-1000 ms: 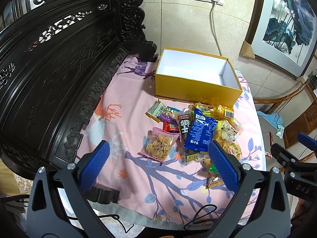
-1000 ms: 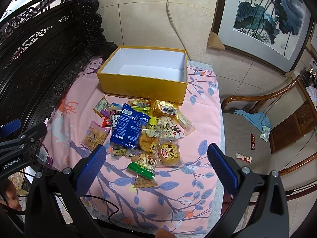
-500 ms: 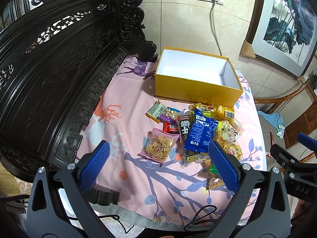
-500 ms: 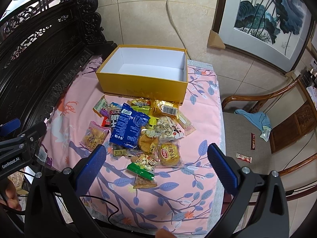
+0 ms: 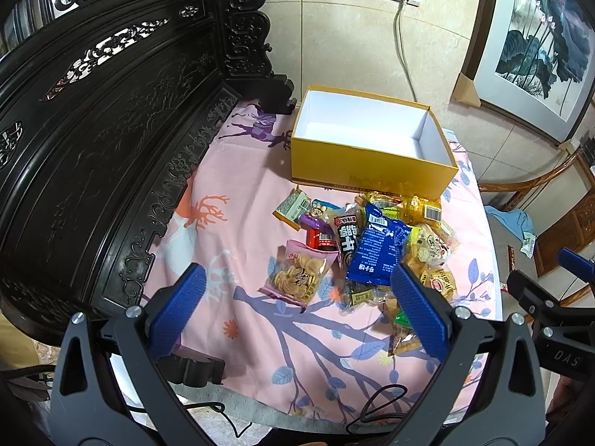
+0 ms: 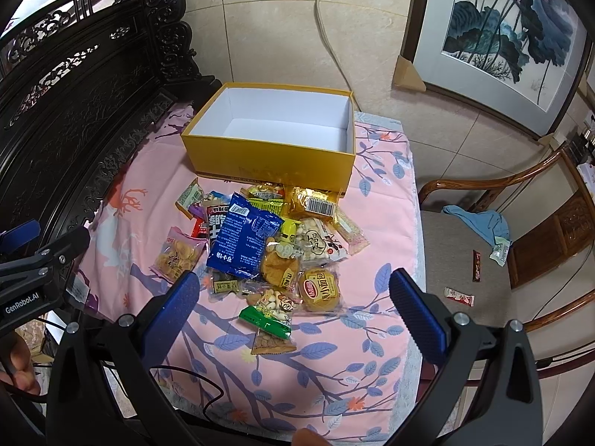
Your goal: Organize snacks
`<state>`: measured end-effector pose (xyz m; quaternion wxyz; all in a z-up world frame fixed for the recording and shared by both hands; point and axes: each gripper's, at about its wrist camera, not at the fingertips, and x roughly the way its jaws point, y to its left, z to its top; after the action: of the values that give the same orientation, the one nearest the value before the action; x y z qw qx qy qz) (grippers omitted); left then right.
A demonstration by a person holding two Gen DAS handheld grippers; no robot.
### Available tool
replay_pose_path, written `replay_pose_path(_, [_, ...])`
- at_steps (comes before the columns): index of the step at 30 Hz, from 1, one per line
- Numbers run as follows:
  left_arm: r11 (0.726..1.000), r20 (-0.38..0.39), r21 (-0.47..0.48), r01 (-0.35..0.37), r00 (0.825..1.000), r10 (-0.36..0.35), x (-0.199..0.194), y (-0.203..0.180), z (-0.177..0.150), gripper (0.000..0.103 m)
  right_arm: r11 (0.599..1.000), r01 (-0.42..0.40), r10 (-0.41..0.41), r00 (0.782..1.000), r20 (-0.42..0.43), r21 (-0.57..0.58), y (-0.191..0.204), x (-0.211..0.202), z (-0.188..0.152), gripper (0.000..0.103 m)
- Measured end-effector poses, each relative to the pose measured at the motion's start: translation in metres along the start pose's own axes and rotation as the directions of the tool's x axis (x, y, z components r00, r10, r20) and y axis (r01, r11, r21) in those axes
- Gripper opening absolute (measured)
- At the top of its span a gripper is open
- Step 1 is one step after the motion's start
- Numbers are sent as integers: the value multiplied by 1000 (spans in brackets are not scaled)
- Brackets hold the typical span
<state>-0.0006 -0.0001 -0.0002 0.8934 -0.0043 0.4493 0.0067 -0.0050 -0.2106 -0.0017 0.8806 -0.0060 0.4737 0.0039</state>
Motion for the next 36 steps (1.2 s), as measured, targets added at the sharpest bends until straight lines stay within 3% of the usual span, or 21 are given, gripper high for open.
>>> replay_pose_path(10, [998,-41,-21,-54,998,53,31,19,-10,101,997,8,-3,998,63,-73,-7,25,-25,102])
replay_pose_path(15, [996,-77,-33,-86,994,83,58,34,-26,101,991,-115,115,993,2,-69,-22,76,-62,101])
replay_pose_path(18, [996,-98,-36,-87,992,84,72,39,-36,101,986,-156,155,988,-18,-65,-22,100,-80,89])
replay_pose_path(22, [994,-138,-53,-91,987,83,87,44,-46,101,969,-234,232,972,-33,-81,-7,118,-88,87])
replay_pose_path(29, [992,-200,-73,-107,976,90,110,49,-55,101,962,-222,220,975,-25,-160,22,151,-89,87])
replay_pose_path(32, [991,-213,-75,-111,973,93,117,50,-57,101,954,-185,184,983,-27,-237,30,164,-94,74])
replay_pose_path(34, [991,-222,-76,-113,970,94,123,50,-59,101,946,-154,148,988,-43,-285,34,175,-98,59])
replay_pose_path(36, [991,-231,-74,-115,968,95,127,51,-60,101,950,-126,121,992,-34,-287,30,180,-100,53])
